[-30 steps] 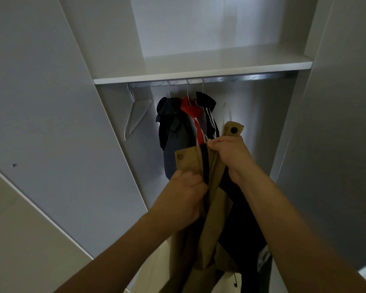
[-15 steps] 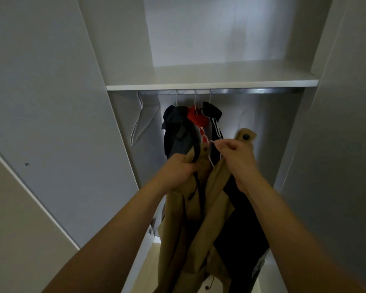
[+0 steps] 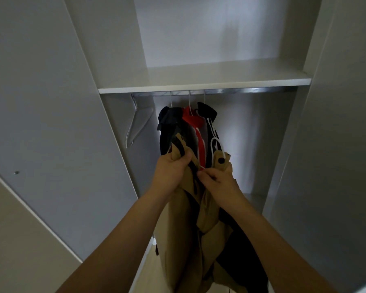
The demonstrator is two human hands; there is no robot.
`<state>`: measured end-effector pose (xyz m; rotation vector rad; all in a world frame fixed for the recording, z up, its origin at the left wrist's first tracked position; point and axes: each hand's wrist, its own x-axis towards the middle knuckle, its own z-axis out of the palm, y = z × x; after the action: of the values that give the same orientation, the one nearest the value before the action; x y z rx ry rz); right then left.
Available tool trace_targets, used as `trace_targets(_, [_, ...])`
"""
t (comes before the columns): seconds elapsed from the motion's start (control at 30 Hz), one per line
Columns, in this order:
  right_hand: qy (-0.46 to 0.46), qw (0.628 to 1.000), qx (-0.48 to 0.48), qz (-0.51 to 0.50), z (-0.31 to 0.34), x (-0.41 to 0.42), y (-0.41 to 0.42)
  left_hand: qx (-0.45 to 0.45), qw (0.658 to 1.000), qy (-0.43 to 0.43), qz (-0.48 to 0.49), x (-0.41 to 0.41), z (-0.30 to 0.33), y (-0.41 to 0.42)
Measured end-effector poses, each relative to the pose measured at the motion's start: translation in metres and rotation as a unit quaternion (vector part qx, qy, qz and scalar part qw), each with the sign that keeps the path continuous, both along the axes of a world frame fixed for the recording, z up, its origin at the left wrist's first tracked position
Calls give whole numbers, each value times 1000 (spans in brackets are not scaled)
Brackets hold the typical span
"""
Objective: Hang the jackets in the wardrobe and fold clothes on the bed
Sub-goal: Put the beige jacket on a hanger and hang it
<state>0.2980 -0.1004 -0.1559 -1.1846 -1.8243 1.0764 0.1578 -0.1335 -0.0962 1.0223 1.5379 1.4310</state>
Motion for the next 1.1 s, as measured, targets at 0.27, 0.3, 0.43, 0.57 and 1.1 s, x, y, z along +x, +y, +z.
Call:
trace_targets(0.27, [-62, 993, 95, -43, -8, -4, 0, 1, 1000, 2, 12, 3, -2, -3])
trace_targets(0.3, [-75, 989, 119, -53, -8, -3, -1, 0, 1000, -5, 20, 2, -2, -4])
trace_targets(0.43, [-103, 976, 184, -49, -7, 2, -1, -9, 998, -29, 47, -1, -4, -5])
trace_targets(0.57, [-91, 985, 147, 5, -14, 2, 15, 3, 997, -41, 71, 3, -5, -7])
trace_targets(1.1, [-13, 995, -60, -79, -21, 16, 97, -152, 921, 319, 166, -77, -9, -22])
